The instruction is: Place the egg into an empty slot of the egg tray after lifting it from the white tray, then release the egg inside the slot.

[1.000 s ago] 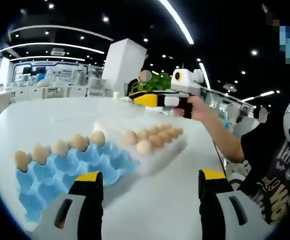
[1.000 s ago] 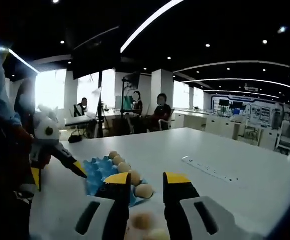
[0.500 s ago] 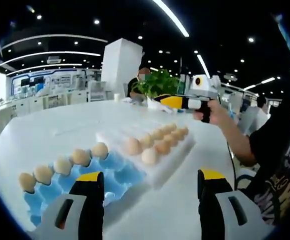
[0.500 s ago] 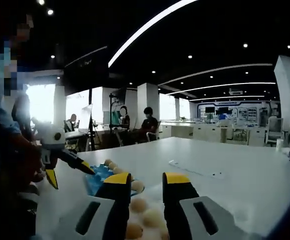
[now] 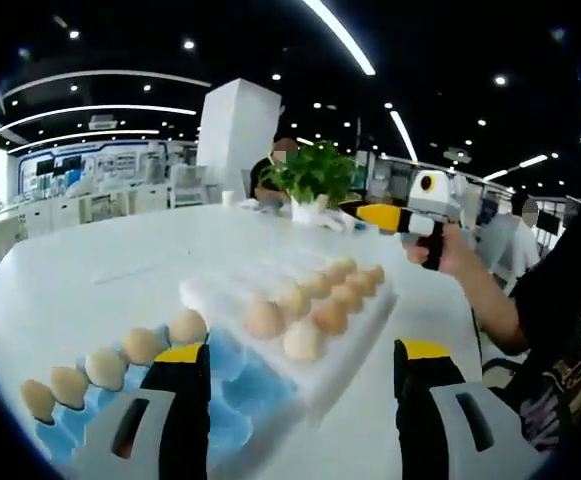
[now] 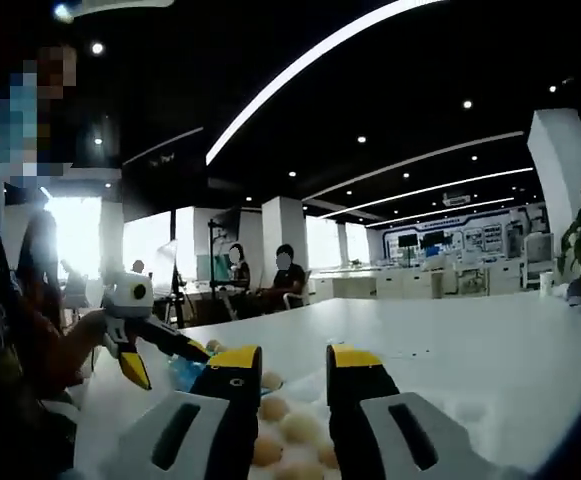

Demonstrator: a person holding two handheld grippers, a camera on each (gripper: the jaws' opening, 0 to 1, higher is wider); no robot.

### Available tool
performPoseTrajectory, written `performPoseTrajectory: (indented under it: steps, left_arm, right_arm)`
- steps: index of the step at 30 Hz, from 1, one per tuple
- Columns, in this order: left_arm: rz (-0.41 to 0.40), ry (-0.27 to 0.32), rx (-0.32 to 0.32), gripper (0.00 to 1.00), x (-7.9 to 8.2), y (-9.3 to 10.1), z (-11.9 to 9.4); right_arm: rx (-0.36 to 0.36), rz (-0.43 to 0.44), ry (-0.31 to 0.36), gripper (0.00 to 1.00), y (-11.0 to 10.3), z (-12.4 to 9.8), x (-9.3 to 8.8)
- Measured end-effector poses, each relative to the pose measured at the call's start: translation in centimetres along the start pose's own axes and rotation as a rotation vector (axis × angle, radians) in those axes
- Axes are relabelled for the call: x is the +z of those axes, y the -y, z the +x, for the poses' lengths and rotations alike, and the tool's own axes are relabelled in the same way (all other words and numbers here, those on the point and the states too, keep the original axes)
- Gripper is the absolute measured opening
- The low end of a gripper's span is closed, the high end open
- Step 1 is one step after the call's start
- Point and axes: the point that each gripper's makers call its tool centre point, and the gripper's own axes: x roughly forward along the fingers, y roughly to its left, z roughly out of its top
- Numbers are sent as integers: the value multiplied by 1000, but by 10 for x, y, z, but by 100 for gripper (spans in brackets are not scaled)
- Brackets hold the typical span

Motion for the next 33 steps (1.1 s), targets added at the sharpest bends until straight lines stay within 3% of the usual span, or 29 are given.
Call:
performPoseTrajectory:
  steps: [4, 8, 16, 20, 21, 24, 29, 33]
  left_arm:
    - [15, 3, 7, 73, 6, -4, 14]
    - [15, 9, 16, 71, 10, -11, 26]
    - [29, -40, 37, 68, 8, -24, 47]
    - [23, -65, 41, 66, 5, -27, 53]
    - [26, -72, 37, 65, 5, -29, 55]
    - [45, -111, 30, 64, -1, -27, 60]
    - [47, -134, 23, 64, -5, -19, 66]
    - [48, -165, 13, 64, -8, -17, 70]
  right_arm:
    - [-1, -21, 49, 30, -2, 0, 3]
    - [8, -18, 164, 30, -1, -3, 17]
    - [26, -39, 307, 31, -3, -18, 41]
    - [21, -48, 284, 32, -2, -16, 38]
    - [40, -34, 220, 34, -6, -12, 27]
    - [24, -115, 149, 43, -8, -8, 19]
    - [90, -186, 7, 56, -35, -6, 4]
    - [79, -259, -109, 61, -34, -11, -10]
